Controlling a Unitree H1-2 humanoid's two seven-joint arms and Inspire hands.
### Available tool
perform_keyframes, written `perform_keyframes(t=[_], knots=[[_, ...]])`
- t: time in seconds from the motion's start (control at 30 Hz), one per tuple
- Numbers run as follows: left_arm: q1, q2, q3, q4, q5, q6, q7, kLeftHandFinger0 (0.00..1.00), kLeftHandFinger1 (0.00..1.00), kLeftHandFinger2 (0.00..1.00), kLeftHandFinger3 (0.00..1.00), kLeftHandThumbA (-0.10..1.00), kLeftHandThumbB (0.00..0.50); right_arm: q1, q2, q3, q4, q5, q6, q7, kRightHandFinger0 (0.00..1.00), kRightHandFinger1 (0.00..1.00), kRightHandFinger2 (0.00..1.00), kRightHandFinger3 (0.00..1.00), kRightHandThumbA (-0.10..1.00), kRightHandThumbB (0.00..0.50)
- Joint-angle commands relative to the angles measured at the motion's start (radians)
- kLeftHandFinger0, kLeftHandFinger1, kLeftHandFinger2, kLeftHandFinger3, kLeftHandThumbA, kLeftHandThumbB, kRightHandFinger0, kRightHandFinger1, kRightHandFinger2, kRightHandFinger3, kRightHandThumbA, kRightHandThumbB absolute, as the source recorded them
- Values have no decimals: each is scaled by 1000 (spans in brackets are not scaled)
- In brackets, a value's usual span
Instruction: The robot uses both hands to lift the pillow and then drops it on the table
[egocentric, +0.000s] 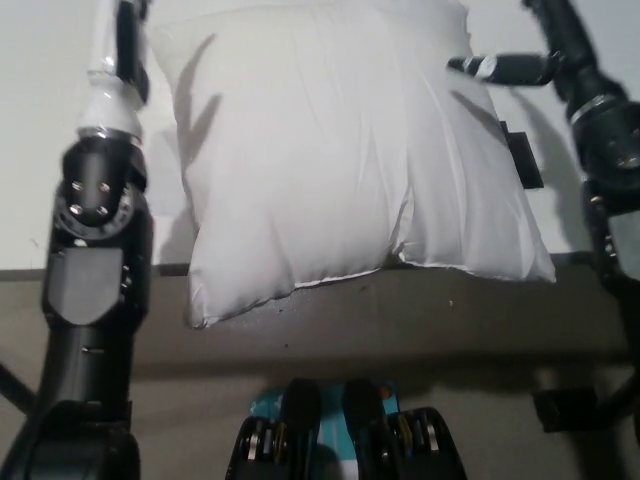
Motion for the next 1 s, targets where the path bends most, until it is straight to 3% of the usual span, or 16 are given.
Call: perform_keyframes(t=[0.0,0.13,0.17,0.3,0.33,0.37,0.47,0.7,0.97], knots=[[-17,-18,-16,51,13,-78,38,1000,1000,1000,1000,1000,58,-40,7,-10,79,4,-106,-50,1000,1000,1000,1000,1000,330],[-10,-34,-11,100,4,-89,52,1000,1000,1000,1000,1000,76,-28,15,-7,161,9,-164,-53,1000,1000,1000,1000,1000,342],[-7,-43,-8,141,-3,-102,53,1000,1000,1000,1000,1000,139,-9,24,3,182,-5,-142,-66,1000,1000,1000,1000,1000,364],[11,-67,-7,256,-4,-159,74,1000,1000,1000,1000,1000,112,23,45,3,320,12,-212,-68,1000,1000,1000,1000,1000,333],[10,-67,-6,263,-5,-166,75,1000,1000,1000,1000,1000,64,21,45,4,329,13,-219,-69,1000,1000,1000,1000,1000,291],[14,-72,-1,274,-13,-164,79,1000,1000,1000,1000,1000,104,24,44,10,350,7,-232,-70,1000,1000,1000,1000,1000,317],[25,-76,5,308,-19,-170,86,1000,1000,1000,1000,1000,80,27,41,16,402,4,-252,-71,1000,1000,1000,1000,1000,306],[21,-48,3,367,-9,-220,92,1000,1000,1000,1000,1000,155,52,36,3,382,19,-237,-69,1000,1000,1000,1000,1000,284],[27,-13,-25,255,25,-192,84,1000,1000,1000,1000,1000,112,77,35,11,354,10,-223,-81,1000,1000,1000,1000,1000,313]])
